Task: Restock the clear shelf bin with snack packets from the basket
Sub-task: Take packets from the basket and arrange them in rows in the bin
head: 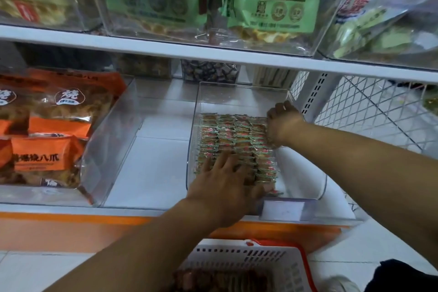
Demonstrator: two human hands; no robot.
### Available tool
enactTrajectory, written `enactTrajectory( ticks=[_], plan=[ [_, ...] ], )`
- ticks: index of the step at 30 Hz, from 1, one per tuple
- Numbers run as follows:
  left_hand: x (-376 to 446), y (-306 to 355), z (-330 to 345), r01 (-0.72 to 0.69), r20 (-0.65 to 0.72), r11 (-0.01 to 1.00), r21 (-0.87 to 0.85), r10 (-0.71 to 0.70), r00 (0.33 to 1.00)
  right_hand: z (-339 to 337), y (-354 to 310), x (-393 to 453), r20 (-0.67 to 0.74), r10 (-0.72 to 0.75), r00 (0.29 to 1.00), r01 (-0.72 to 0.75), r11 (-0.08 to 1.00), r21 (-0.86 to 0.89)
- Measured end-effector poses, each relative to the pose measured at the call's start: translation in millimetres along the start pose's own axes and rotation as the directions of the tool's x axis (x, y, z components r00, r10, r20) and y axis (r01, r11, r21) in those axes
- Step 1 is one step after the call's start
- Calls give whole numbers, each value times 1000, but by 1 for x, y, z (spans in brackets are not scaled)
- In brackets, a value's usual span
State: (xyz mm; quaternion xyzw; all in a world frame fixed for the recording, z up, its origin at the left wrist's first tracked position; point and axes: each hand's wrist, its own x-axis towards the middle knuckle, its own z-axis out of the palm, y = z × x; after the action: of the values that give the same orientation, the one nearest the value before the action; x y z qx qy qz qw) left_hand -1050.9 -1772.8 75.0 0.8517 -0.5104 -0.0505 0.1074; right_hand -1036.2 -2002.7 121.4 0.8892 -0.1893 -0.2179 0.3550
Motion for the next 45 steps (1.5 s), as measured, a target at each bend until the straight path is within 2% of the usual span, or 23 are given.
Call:
enactTrajectory(
  ticks=[6,8,11,14,17,20,22,23,25,26,28,30,31,32,33,34,36,38,41,45],
  plan=[
    [4,2,0,17,62,1000,-20,-16,998,3,-12,8,56,24,998,-16,991,-135],
    [4,3,-1,21,72,999,-25,-19,997,4,-13,10,22,64,998,-60,985,-161],
    [4,3,-5,20,13,999,-36,-20,1000,1,-13,5,-88,138,987,-145,986,-78],
    [6,6,-10,25,-92,999,-34,-28,995,-6,-9,-15,-152,152,977,-145,988,56],
    [3,11,-15,42,-193,999,-33,-48,980,-23,-4,-51,-299,139,944,-68,969,236],
    [-10,18,-19,44,-367,999,-18,-47,929,-47,-7,-110,-463,150,874,21,938,345],
    [-27,22,-18,-52,-535,998,-22,33,844,-53,-12,-157,-504,157,849,89,898,430],
    [-37,23,-15,-140,-596,986,-92,58,801,-52,-17,-179,-494,126,860,150,863,482],
    [-63,24,-2,-290,-605,901,-322,40,795,-42,-35,-211,-409,-57,911,299,774,558],
    [-75,24,8,-305,-568,866,-397,30,822,-32,-48,-217,-337,-200,920,370,723,583],
    [-96,21,39,-214,-395,874,-436,28,918,0,-83,-215,-148,-474,868,454,636,625],
    [-110,11,85,-19,-48,906,-423,-2,999,51,-130,-203,61,-580,812,381,606,699],
    [-116,6,110,113,159,911,-396,-53,986,81,-156,-197,144,-583,800,306,602,737],
    [-123,0,133,243,334,912,-332,-127,934,111,-182,-192,200,-564,801,224,592,774],
    [-130,-7,155,322,436,913,-251,-190,879,140,-207,-188,231,-519,823,130,569,812],
    [-137,-12,174,367,493,909,-199,-231,839,165,-229,-186,247,-456,855,34,524,851],
    [-145,-22,205,435,550,868,-238,-249,797,203,-263,-184,271,-334,903,-116,417,901],
    [-150,-30,229,454,598,861,-228,-244,763,228,-287,-181,265,-223,938,-174,358,917],
    [-149,-42,259,348,637,933,-96,-211,742,251,-312,-172,236,-161,958,-177,315,933],
    [-144,-49,283,137,598,991,-5,-106,795,258,-337,-150,332,-229,915,-255,308,917]
  ],
)
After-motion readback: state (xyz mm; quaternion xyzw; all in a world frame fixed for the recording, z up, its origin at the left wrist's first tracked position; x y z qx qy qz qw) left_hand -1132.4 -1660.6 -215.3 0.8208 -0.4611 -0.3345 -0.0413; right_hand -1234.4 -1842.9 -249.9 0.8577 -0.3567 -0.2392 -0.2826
